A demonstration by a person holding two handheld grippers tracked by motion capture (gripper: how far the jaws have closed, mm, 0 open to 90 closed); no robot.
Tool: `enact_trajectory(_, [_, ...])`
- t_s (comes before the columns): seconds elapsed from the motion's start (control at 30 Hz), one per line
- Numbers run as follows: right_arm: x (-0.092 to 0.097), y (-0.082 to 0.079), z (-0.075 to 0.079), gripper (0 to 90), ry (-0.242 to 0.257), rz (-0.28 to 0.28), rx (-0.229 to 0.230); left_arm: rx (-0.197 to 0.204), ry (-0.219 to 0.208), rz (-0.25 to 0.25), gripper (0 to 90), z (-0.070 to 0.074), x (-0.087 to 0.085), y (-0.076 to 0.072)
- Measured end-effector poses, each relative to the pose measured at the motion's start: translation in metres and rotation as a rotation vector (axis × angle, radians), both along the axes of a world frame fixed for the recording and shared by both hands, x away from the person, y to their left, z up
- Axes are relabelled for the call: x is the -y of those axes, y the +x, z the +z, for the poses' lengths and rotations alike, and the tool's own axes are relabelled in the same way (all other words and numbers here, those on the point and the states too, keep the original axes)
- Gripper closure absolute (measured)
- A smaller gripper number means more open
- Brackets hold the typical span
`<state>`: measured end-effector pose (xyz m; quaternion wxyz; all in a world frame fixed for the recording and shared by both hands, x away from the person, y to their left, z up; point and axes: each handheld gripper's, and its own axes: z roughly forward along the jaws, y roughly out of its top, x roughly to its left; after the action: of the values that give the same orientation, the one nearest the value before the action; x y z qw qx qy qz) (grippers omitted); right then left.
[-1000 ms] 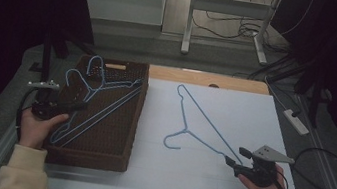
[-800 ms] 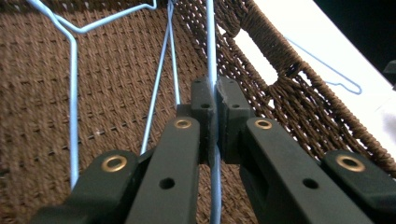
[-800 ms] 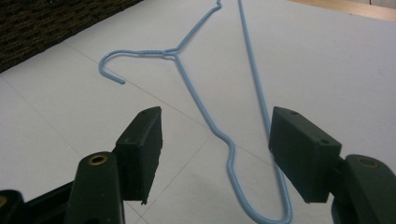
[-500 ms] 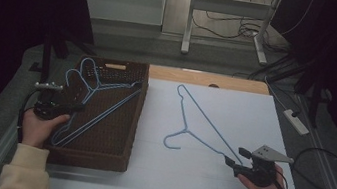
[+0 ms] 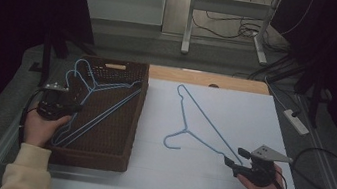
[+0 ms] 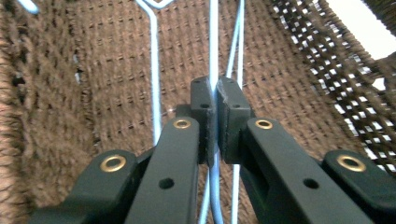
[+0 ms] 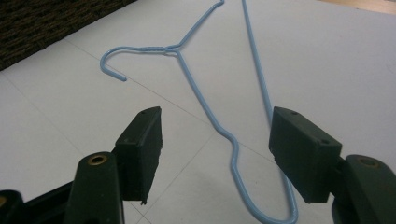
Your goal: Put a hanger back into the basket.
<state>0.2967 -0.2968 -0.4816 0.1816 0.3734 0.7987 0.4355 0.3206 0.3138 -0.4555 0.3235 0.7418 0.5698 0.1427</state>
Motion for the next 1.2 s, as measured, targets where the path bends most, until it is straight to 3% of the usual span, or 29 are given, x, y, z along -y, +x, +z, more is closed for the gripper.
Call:
enact_trajectory(0.13, [-0.001,0.000,0.000,35.2,-0.003,0.001,0.000,-0.020,0.050,0.015,84.5,-0.003,0.002,0.002])
enact_trajectory(0.2, [-0.001,0.000,0.000,35.1,-0.004,0.001,0.000,-0.015,0.056,0.020,74.2,-0.002,0.002,0.002])
enact_trajectory(0.37, [0.000,0.000,0.000,35.1,-0.003,0.000,0.000,0.051,0.067,0.024,64.3,0.004,0.003,-0.002])
enact_trajectory(0.63, [0.000,0.000,0.000,35.1,-0.002,0.001,0.002,0.166,-0.063,-0.082,55.3,0.022,0.009,-0.015])
enact_trajectory(0.83, [0.001,0.000,0.000,34.8,0.001,0.002,0.001,0.222,-0.161,-0.148,48.3,0.032,0.017,-0.029])
enact_trajectory(1.03, [0.000,0.000,0.001,34.5,0.001,0.007,-0.001,0.255,-0.182,-0.178,46.4,0.036,0.025,-0.042])
enact_trajectory(1.2, [-0.001,0.000,0.001,34.2,-0.001,0.015,0.000,0.246,-0.183,-0.220,43.6,0.034,0.037,-0.052])
